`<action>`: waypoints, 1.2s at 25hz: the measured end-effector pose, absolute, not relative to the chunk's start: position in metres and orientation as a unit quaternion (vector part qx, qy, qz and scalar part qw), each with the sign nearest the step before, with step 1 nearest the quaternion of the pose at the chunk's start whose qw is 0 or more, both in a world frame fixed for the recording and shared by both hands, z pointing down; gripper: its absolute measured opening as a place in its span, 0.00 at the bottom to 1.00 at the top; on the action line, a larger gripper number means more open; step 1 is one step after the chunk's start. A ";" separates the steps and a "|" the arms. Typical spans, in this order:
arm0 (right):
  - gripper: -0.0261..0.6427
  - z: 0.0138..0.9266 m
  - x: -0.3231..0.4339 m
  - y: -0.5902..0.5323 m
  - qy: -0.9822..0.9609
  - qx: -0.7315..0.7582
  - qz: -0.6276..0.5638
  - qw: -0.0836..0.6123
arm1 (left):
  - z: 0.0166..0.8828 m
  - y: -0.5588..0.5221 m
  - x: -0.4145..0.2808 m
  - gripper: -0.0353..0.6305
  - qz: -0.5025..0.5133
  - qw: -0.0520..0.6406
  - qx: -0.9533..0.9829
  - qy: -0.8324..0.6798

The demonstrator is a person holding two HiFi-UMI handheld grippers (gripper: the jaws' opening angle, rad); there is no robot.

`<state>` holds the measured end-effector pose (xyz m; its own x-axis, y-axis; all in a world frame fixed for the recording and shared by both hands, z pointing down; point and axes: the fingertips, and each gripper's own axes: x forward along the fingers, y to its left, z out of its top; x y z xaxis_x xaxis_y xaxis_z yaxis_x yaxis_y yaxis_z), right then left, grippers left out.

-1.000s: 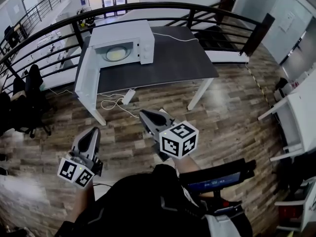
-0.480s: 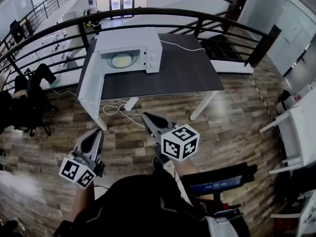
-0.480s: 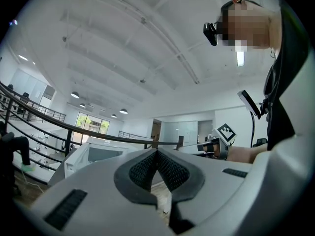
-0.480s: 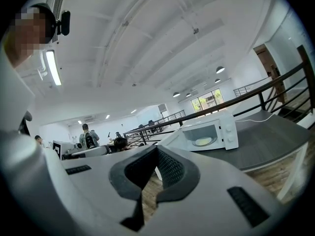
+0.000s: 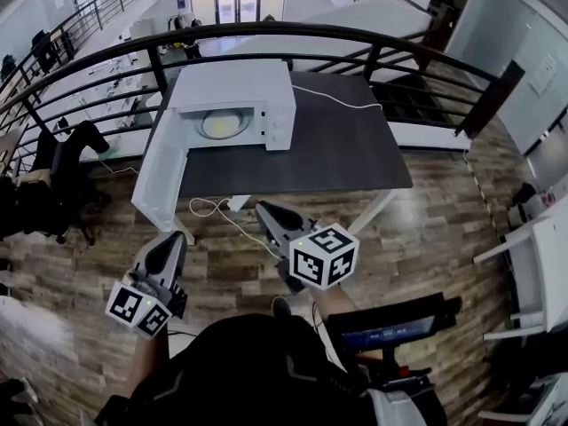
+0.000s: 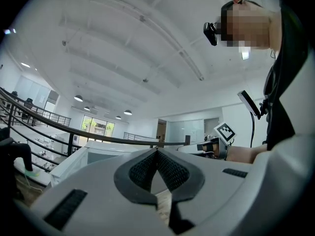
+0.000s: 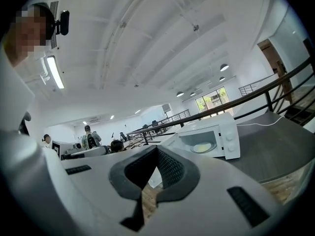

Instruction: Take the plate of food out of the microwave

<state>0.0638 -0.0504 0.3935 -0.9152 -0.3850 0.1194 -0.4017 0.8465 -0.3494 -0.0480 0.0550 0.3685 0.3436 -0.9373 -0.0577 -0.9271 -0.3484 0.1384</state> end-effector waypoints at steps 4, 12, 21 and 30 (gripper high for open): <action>0.02 0.395 0.061 -0.070 -0.964 0.188 0.186 0.026 | 0.364 0.037 -0.047 0.06 -0.067 0.037 0.810 -0.581; 0.02 0.404 0.058 -0.100 -0.972 0.142 0.184 0.035 | 0.373 0.008 -0.035 0.06 -0.045 0.044 0.788 -0.613; 0.02 0.415 0.055 -0.131 -0.974 0.127 0.184 0.047 | 0.384 -0.007 -0.035 0.06 -0.036 0.058 0.768 -0.637; 0.02 0.416 0.028 -0.145 -0.967 0.149 0.201 0.045 | 0.376 -0.026 -0.060 0.06 -0.030 0.053 0.783 -0.619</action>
<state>0.0278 -0.1451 0.4164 -0.9515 -0.2704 0.1471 -0.3066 0.8749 -0.3749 -0.0597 -0.0263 0.3756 0.2314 -0.9727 0.0183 -0.9663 -0.2276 0.1206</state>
